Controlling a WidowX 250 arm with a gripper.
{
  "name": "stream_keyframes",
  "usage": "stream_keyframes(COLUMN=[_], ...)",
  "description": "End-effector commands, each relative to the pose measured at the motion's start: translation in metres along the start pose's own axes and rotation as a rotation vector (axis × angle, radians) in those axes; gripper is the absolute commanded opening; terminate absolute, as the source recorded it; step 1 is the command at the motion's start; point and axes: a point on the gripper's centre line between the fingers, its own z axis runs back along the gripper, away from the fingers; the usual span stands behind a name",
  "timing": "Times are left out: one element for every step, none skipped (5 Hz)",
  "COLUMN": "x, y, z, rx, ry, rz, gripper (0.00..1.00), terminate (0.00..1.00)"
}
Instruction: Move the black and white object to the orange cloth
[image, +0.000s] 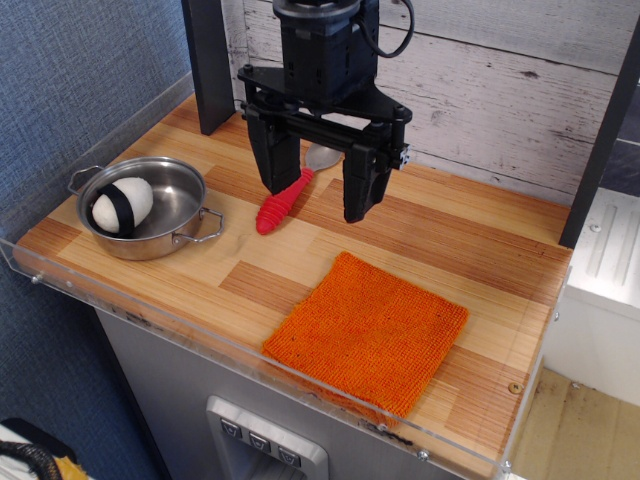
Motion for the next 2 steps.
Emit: stream_keyframes(x=[0.000, -0.005], y=[0.000, 0.025], z=[0.000, -0.002], rx=[0.000, 0.002], ry=[0.000, -0.065], rz=[0.000, -0.005], gripper=[1.00, 1.00], terminate=[0.00, 0.00])
